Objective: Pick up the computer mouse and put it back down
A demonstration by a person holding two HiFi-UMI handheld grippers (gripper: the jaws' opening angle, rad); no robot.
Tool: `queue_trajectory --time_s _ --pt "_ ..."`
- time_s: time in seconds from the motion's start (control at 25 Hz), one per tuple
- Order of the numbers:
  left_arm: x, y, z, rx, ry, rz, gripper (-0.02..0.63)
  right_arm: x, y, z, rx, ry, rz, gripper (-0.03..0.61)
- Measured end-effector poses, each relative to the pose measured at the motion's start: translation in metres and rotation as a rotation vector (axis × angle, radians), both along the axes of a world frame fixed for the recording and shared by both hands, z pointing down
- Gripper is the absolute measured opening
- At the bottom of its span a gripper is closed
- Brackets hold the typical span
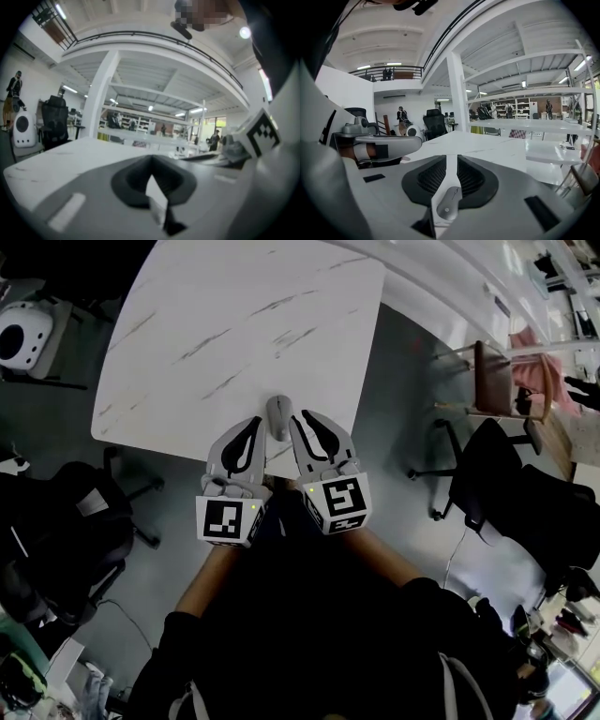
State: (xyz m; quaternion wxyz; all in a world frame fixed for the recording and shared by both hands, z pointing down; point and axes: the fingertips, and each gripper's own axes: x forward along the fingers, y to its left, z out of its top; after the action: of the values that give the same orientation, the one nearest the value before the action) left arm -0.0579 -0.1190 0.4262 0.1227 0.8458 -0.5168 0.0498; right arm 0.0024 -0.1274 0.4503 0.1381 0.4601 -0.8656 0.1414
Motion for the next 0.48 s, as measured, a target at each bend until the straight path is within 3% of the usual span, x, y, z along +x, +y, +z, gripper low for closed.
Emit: queue_trajectory --time_s 0.48 --pt "-0.008 -0.014 0.042 -0.076 -0.01 0.004 0.008 -0.012 -0.007 0.079 -0.217 0.047 0.044 0.174"
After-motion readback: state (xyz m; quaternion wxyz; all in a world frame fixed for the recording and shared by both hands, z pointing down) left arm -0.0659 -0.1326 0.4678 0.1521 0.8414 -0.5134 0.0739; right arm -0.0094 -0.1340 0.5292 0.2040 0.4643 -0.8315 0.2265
